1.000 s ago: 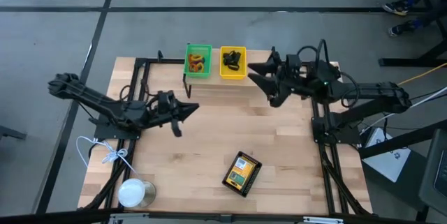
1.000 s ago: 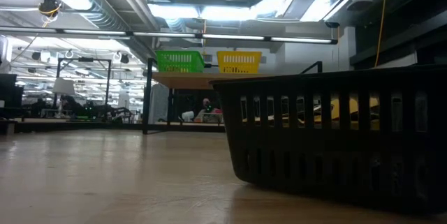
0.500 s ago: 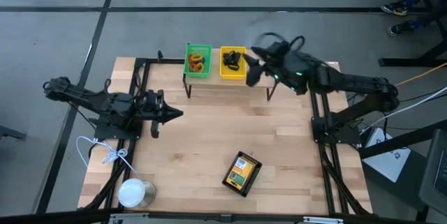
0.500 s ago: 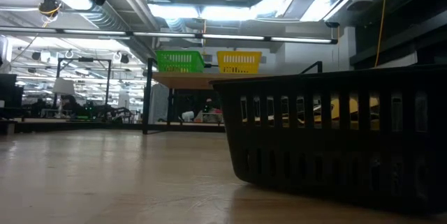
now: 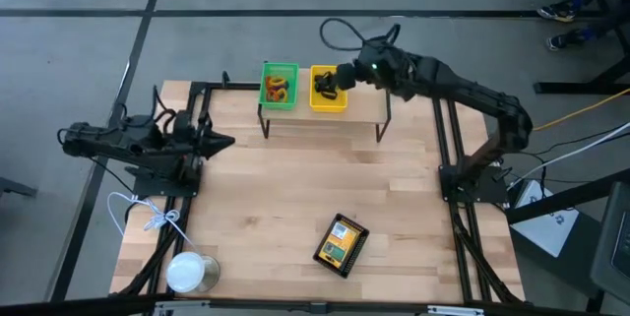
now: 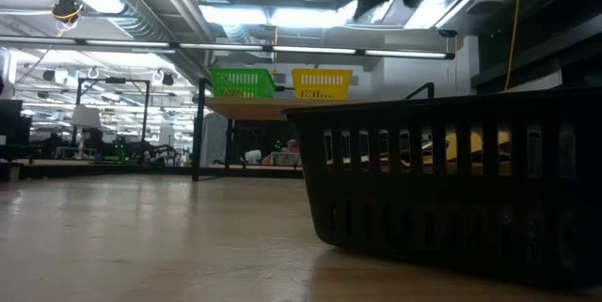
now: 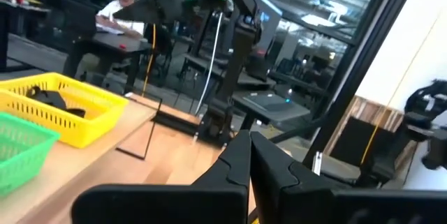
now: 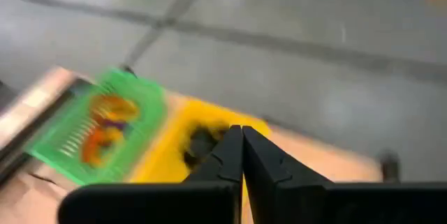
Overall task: Pick & Place Office Desk Supplies
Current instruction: Adjust the yellow basket
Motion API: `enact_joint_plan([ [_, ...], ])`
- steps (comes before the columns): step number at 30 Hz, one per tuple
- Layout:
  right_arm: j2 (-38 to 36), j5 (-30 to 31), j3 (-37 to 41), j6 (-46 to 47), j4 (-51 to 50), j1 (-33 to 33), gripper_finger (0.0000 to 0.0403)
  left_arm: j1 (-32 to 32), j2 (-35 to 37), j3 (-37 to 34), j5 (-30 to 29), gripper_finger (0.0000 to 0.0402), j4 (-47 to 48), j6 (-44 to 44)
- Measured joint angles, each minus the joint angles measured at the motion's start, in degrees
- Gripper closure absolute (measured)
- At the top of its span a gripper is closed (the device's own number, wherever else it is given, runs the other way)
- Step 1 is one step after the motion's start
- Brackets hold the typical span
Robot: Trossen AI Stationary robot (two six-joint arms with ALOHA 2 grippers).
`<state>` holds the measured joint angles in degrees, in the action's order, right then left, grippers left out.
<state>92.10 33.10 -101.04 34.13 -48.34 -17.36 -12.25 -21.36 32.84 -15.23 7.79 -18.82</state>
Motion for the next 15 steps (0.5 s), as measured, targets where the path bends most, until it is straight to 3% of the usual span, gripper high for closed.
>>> enact_joint_plan([
  [4,2.9,-3.0,0.0,3.4,-8.4,-4.4,0.0399,0.0,0.0,0.0,-0.4,0.0397,0.3,0.4],
  [15,12.3,-15.4,0.0,-0.7,-5.2,-10.4,0.0401,0.0,-0.3,0.0,-4.4,0.0397,0.5,-2.8],
])
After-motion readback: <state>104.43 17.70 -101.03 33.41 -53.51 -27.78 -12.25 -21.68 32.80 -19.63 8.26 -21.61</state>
